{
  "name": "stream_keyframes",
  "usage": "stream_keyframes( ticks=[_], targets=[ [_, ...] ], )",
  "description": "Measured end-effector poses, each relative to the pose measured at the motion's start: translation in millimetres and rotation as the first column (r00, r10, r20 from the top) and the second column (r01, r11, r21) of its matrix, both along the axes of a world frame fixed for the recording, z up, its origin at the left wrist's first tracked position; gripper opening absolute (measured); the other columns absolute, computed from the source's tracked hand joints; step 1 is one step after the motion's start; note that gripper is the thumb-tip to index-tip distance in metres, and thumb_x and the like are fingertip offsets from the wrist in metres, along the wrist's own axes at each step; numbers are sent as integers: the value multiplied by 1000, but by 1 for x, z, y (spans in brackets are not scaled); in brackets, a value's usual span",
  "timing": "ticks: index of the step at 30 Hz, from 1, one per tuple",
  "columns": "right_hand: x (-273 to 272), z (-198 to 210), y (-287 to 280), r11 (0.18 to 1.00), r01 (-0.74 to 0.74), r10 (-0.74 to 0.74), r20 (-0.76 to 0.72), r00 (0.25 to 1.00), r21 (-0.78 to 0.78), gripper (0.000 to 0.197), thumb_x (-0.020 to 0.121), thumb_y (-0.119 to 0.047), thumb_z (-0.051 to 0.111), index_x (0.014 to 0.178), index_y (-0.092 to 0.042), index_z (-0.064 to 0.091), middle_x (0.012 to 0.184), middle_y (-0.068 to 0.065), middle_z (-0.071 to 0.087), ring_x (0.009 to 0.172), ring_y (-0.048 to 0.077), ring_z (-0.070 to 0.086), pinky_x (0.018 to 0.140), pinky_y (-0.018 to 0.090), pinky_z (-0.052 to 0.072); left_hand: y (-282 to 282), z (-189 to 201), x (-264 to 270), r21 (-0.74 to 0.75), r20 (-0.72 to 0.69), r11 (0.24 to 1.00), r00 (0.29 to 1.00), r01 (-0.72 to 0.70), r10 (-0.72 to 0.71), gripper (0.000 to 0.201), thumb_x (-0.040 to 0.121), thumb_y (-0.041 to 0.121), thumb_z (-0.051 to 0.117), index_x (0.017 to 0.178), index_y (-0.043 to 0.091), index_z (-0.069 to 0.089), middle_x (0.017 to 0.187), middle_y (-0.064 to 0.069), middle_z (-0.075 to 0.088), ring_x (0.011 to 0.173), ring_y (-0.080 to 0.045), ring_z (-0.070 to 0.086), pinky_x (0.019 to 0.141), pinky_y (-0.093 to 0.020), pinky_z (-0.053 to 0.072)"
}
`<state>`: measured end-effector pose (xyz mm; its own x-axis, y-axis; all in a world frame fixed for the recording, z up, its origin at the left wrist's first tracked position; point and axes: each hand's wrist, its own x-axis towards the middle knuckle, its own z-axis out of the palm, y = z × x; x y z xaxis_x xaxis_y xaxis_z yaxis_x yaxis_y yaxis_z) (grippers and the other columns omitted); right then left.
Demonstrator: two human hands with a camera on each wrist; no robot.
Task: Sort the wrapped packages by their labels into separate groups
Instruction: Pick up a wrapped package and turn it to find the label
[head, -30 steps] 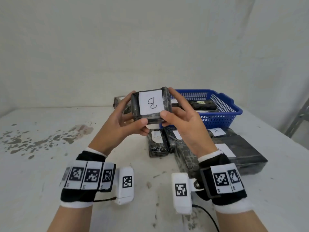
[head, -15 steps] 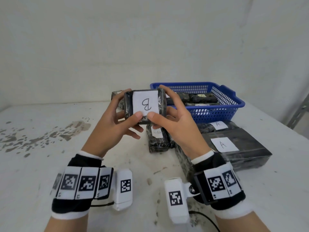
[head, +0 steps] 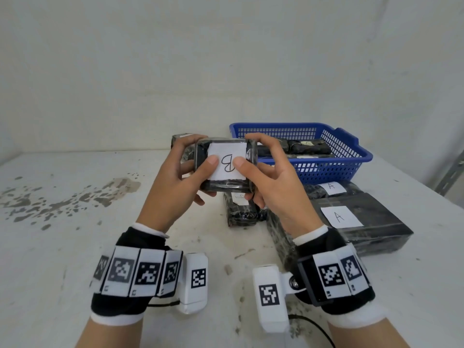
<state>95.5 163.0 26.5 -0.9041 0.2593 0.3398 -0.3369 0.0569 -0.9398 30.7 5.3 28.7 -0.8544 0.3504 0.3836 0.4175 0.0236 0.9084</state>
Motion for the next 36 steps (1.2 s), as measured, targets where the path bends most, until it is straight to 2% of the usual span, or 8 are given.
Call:
stream_keyframes(
  ticks=[10,15,20,24,27,31,33,36],
  targets=[
    [-3,-3,-3,995,57,-57,-6,998,79,26,97,-27,63,122,-31,57,84,7,70,50,4,62,41,15,42,3,1,3,4,-28,997,997,-74,74,30,89,40,61,112,24,50,94,-6,72,60,-23,71,45,-24,49],
    [-3,-5,-2,992,90,-87,-42,995,87,19,99,-31,58,118,-25,59,79,7,66,48,9,62,38,17,43,2,-2,1,-12,-58,996,994,-91,90,31,87,51,63,106,30,51,98,-4,68,75,-21,68,43,-21,46],
    [-6,-8,-3,983,127,-121,-58,991,135,14,99,-39,57,113,-34,58,82,2,65,64,14,65,45,19,45,3,-1,4,-14,-48,998,997,-57,56,38,82,59,60,108,33,49,97,1,64,81,-14,64,44,-22,49],
    [-7,-6,-5,985,120,-112,-72,991,121,26,96,-45,59,120,-39,53,100,5,66,85,23,69,55,26,50,5,1,4,74,7,997,1000,-3,2,32,86,52,58,107,29,51,87,1,62,73,-11,64,52,-29,52],
    [-6,-3,-5,994,102,-101,-46,994,28,48,88,-50,62,133,-37,51,110,2,69,91,16,72,63,38,59,4,3,6,156,42,987,998,45,-52,25,89,38,63,107,26,50,82,0,61,64,-7,62,58,-33,53],
    [-7,0,1,994,48,-53,-47,997,-102,36,92,-30,67,127,-26,60,105,-1,76,97,15,73,84,37,58,6,1,5,223,132,974,989,38,-69,62,67,44,75,120,23,51,108,-10,70,93,-20,70,78,-36,58],
    [-6,0,2,996,48,-51,-34,998,-73,35,87,-35,67,122,-32,60,103,-4,76,101,17,72,89,40,57,7,1,5,227,153,973,984,51,-88,59,67,44,74,117,15,59,106,-9,73,99,-26,70,93,-44,54],
    [-4,2,2,996,75,-75,-1,997,55,33,91,-41,69,121,-42,57,112,-4,71,104,14,69,82,36,56,6,2,6,208,153,977,985,47,-80,50,75,40,69,118,17,59,104,-9,73,97,-24,70,89,-42,57]
  ],
)
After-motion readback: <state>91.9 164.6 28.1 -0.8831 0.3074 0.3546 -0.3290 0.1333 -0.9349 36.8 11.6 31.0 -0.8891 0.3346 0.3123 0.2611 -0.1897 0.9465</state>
